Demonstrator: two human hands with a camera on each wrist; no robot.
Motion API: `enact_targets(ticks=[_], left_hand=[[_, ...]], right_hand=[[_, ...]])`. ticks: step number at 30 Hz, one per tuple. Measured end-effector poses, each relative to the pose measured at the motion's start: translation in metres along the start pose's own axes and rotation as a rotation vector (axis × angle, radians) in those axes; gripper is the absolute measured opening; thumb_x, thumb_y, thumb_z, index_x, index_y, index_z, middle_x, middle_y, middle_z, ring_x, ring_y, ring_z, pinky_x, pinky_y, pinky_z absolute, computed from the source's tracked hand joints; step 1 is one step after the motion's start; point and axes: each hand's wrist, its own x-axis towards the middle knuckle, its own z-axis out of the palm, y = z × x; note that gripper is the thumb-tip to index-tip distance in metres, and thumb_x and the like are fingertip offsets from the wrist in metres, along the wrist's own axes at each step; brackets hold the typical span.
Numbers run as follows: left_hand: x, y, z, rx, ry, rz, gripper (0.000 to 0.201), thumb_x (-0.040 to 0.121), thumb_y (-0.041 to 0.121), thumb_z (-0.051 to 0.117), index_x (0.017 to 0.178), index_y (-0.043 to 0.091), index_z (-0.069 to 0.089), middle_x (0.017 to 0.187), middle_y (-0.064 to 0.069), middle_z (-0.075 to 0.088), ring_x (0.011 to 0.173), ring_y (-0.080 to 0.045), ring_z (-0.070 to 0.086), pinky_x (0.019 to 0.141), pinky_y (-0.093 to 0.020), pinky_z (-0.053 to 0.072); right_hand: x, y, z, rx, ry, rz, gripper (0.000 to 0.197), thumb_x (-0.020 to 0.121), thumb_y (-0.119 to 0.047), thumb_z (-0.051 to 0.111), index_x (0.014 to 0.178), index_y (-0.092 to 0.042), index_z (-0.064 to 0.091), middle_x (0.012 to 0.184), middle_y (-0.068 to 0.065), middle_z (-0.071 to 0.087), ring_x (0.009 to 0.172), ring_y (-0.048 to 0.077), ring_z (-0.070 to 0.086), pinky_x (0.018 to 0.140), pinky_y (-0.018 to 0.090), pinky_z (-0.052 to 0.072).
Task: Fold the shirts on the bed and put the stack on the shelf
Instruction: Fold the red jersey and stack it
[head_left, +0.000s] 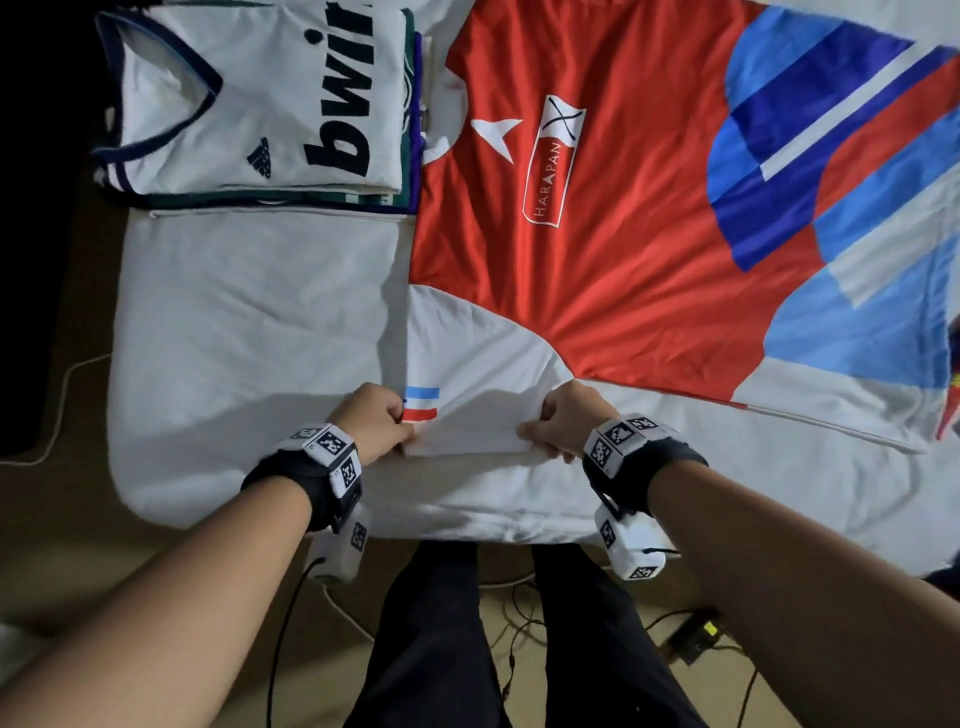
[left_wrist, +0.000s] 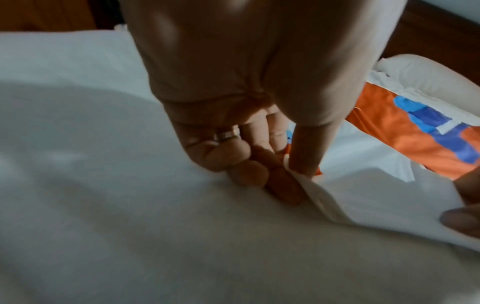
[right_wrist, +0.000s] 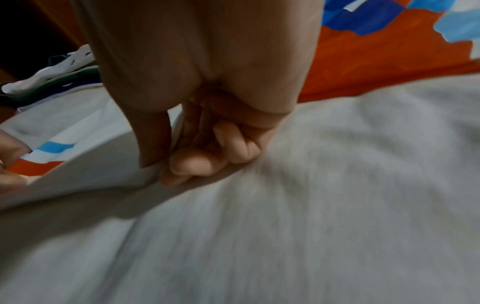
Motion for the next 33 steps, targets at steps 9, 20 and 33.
enact_targets(ticks=[9,20,33], left_hand=[[-0.005,0.036,-0.036,-0.118,0.305,-0.094,0.053,0.075,0.059,0.058,0.074,0.007,0.065,0.074,-0.01,0.067,0.078,-0.032,0.064,0.074,-0.037,0.053],[0.077,0.076,-0.073,-0.369,0.419,0.01,0.011,0.088,0.029,0.065,0.086,0.019,0.064,0.093,-0.001,0.07,0.094,-0.027,0.065,0.081,-0.031,0.049],[0.148,0.099,-0.07,-0.422,0.499,0.086,0.04,0.096,0.043,0.057,0.123,0.015,0.062,0.116,-0.01,0.068,0.112,-0.03,0.06,0.09,-0.041,0.049]], right_hand=[[0.02,-0.024,-0.097,-0.31,0.187,-0.143,0.034,0.087,-0.031,0.065,0.058,-0.016,0.054,0.067,0.009,0.064,0.073,0.024,0.064,0.063,0.028,0.041],[0.119,-0.141,-0.202,-0.478,0.509,-0.295,0.02,0.092,-0.026,0.052,0.099,-0.019,0.069,0.101,0.014,0.069,0.095,0.035,0.064,0.077,0.034,0.05],[0.244,-0.254,-0.238,-1.056,0.428,-0.321,0.045,0.088,-0.014,0.052,0.132,-0.025,0.054,0.119,0.005,0.057,0.109,0.034,0.061,0.08,0.041,0.05]])
